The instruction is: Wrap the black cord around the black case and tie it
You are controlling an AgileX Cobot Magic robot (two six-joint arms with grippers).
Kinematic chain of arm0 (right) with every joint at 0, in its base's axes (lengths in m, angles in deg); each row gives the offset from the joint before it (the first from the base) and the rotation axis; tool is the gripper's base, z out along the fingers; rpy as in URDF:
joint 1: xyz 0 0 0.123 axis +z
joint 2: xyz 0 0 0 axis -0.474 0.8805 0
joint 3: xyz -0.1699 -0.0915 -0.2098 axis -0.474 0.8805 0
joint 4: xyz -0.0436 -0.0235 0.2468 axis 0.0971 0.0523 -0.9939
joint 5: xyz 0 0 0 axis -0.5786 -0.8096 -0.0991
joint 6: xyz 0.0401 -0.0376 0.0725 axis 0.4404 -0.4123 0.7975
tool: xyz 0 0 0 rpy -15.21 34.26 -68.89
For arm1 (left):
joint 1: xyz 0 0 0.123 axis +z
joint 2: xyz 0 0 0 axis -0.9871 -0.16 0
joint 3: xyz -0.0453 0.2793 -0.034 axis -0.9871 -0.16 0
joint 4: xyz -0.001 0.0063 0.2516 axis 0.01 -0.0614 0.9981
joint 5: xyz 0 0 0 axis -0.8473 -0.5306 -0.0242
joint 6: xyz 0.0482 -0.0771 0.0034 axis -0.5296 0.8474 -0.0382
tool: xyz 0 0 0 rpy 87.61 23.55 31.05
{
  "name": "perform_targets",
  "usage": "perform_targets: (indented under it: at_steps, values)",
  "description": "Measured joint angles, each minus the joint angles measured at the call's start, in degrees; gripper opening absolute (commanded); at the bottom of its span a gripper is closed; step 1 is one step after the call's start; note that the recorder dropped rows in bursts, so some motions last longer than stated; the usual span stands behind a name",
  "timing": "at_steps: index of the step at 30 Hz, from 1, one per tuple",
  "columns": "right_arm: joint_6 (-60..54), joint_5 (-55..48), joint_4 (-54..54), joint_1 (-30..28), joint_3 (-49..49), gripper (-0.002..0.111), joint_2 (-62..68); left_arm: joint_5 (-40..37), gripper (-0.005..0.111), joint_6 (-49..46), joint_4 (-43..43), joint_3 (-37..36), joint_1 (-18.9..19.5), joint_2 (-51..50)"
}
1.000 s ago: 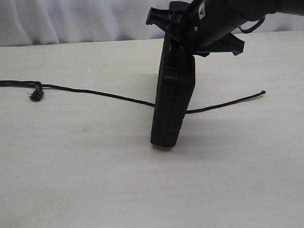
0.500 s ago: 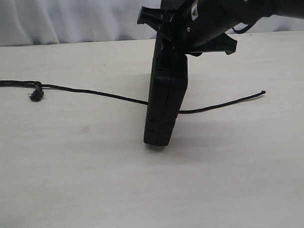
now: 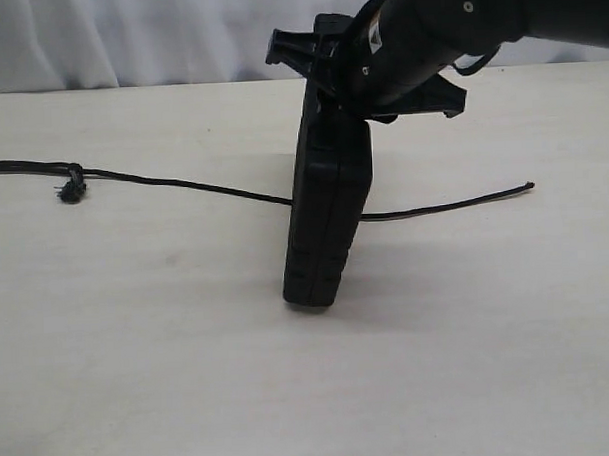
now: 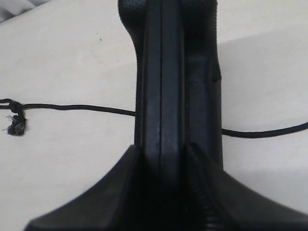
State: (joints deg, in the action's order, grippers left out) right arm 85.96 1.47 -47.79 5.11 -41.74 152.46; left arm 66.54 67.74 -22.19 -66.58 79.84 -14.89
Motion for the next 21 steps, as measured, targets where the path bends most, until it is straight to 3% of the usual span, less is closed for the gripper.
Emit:
perform_targets:
  at_steps: [21]
  values:
    - [-11.20, -11.29, 2.36, -7.71, -0.10, 0.004, -0.21, 0.00, 0.000, 0.00, 0.00, 0.00, 0.00, 0.00]
